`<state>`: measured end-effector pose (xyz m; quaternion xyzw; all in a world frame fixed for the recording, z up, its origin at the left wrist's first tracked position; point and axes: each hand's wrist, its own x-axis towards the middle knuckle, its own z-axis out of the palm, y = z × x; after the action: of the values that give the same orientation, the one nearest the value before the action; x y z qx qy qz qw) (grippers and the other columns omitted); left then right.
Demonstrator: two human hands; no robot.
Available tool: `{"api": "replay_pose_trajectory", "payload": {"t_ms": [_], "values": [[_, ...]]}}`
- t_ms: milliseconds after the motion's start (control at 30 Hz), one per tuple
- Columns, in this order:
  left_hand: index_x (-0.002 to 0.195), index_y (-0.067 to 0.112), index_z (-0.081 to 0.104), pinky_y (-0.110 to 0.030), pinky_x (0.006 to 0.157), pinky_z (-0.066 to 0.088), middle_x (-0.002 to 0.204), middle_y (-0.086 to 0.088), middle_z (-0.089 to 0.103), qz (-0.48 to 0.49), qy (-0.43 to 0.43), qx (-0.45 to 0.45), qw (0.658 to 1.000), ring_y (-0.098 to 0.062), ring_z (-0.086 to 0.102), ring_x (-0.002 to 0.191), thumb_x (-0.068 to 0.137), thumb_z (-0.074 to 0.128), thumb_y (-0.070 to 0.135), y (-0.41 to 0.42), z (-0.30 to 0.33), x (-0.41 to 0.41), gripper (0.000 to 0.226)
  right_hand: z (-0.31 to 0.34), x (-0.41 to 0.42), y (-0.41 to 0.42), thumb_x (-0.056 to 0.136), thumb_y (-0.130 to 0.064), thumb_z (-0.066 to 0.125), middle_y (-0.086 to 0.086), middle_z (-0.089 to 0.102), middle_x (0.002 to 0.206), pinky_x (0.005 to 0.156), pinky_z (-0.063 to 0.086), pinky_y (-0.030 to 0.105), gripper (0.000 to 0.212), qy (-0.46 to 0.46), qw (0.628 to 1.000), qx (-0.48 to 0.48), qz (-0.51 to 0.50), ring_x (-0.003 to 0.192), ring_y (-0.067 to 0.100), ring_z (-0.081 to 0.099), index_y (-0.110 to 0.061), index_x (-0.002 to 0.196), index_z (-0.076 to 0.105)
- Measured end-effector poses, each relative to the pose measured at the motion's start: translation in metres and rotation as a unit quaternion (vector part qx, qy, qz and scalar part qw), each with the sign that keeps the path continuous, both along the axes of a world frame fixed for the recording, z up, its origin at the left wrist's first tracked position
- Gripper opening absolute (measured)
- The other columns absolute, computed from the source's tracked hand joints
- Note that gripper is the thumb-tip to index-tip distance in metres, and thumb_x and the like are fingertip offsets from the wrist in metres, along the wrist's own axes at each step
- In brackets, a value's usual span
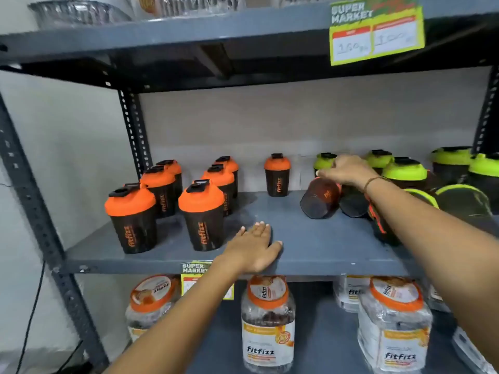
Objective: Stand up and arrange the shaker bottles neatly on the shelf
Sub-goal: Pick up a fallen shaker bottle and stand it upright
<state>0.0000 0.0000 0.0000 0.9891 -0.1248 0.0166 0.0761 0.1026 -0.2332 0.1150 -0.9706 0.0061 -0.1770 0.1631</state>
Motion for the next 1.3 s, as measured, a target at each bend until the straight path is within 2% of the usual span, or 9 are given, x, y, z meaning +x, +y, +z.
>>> {"api": "replay_pose_trajectory", "payload": {"t_ms": [133, 433, 500, 633, 800, 933, 1067, 1167, 1300], "values": [[0.154, 0.014, 0.009, -0.038, 0.120, -0.002, 0.163, -0.003, 0.004, -0.006, -0.031, 0.000, 0.999, -0.014, 0.002, 0.150, 0.098, 0.018, 0.051, 0.005, -0.003, -0.001, 0.068, -0.011, 0.019, 0.007, 0.091, -0.064, 0.043, 0.019, 0.056, 0.139, 0.106, 0.042, 0.042, 0.068, 0.068, 0.993, -0.075, -0.064, 0.129, 0.039, 0.049, -0.009, 0.127, 0.062], [0.154, 0.016, 0.013, -0.037, 0.121, -0.001, 0.163, 0.000, 0.008, -0.016, -0.051, 0.003, 0.999, -0.012, 0.005, 0.149, 0.097, 0.018, 0.052, 0.005, -0.005, -0.004, 0.068, -0.020, 0.034, 0.024, 0.071, -0.088, 0.042, 0.013, 0.060, 0.132, 0.100, 0.037, 0.041, 0.078, 0.108, 0.982, -0.131, -0.077, 0.126, 0.035, 0.050, -0.023, 0.106, 0.068], [0.154, 0.016, 0.013, -0.037, 0.121, -0.001, 0.163, 0.000, 0.008, -0.016, -0.053, 0.000, 0.998, -0.012, 0.005, 0.149, 0.097, 0.018, 0.053, 0.005, -0.005, -0.004, 0.068, -0.022, 0.033, 0.030, 0.067, -0.087, 0.048, 0.011, 0.065, 0.120, 0.096, 0.043, 0.039, 0.074, 0.119, 0.987, -0.094, -0.058, 0.112, 0.035, 0.059, -0.021, 0.096, 0.061], [0.153, 0.016, 0.014, -0.038, 0.121, 0.000, 0.163, -0.001, 0.009, -0.016, -0.058, 0.000, 0.998, -0.013, 0.006, 0.150, 0.096, 0.018, 0.053, 0.005, -0.005, -0.005, 0.068, -0.020, 0.023, 0.043, 0.066, -0.077, 0.065, 0.017, 0.061, 0.119, 0.081, 0.054, 0.036, 0.106, 0.155, 0.987, 0.017, -0.034, 0.097, 0.036, 0.067, -0.006, 0.140, 0.038], [0.153, 0.016, 0.015, -0.039, 0.121, 0.000, 0.163, -0.002, 0.011, -0.010, -0.061, -0.003, 0.998, -0.014, 0.007, 0.150, 0.095, 0.018, 0.054, 0.004, -0.006, -0.006, 0.070, -0.035, 0.022, 0.054, 0.047, -0.064, 0.077, 0.017, 0.057, 0.118, 0.075, 0.061, 0.042, 0.127, 0.184, 0.966, 0.182, -0.005, 0.086, 0.031, 0.066, -0.010, 0.147, 0.022], [0.153, 0.016, 0.016, -0.040, 0.121, 0.001, 0.162, -0.002, 0.012, -0.010, -0.064, -0.002, 0.998, -0.014, 0.008, 0.150, 0.095, 0.017, 0.054, 0.004, -0.006, -0.008, 0.070, -0.043, 0.012, 0.065, 0.071, -0.035, 0.080, 0.010, 0.058, 0.084, 0.063, 0.050, 0.028, 0.044, 0.145, 0.953, 0.264, 0.036, 0.072, 0.021, 0.058, -0.005, 0.086, 0.052], [0.153, 0.016, 0.017, -0.040, 0.121, 0.002, 0.162, -0.003, 0.013, -0.009, -0.066, -0.004, 0.998, -0.015, 0.009, 0.149, 0.095, 0.017, 0.054, 0.003, -0.005, -0.010, 0.070, -0.045, 0.012, 0.075, 0.040, -0.052, 0.076, 0.013, 0.070, 0.107, 0.072, 0.056, 0.033, 0.067, 0.067, 0.938, 0.337, 0.048, 0.093, 0.028, 0.067, -0.014, 0.096, 0.069], [0.153, 0.015, 0.018, -0.040, 0.121, 0.002, 0.162, -0.003, 0.014, -0.009, -0.071, -0.006, 0.997, -0.015, 0.009, 0.149, 0.095, 0.018, 0.053, 0.003, -0.005, -0.012, 0.069, -0.042, 0.011, 0.081, 0.041, -0.052, 0.078, 0.011, 0.057, 0.119, 0.073, 0.056, 0.032, 0.094, 0.010, 0.921, 0.387, 0.038, 0.102, 0.030, 0.061, -0.012, 0.121, 0.051], [0.153, 0.015, 0.018, -0.039, 0.120, 0.001, 0.162, -0.004, 0.014, -0.008, -0.077, -0.007, 0.997, -0.015, 0.010, 0.149, 0.096, 0.019, 0.052, 0.003, -0.004, -0.013, 0.068, -0.045, 0.005, 0.092, 0.047, -0.041, 0.088, 0.011, 0.055, 0.120, 0.089, 0.053, 0.040, 0.097, -0.073, 0.918, 0.389, 0.039, 0.108, 0.033, 0.057, -0.013, 0.121, 0.032]]}}
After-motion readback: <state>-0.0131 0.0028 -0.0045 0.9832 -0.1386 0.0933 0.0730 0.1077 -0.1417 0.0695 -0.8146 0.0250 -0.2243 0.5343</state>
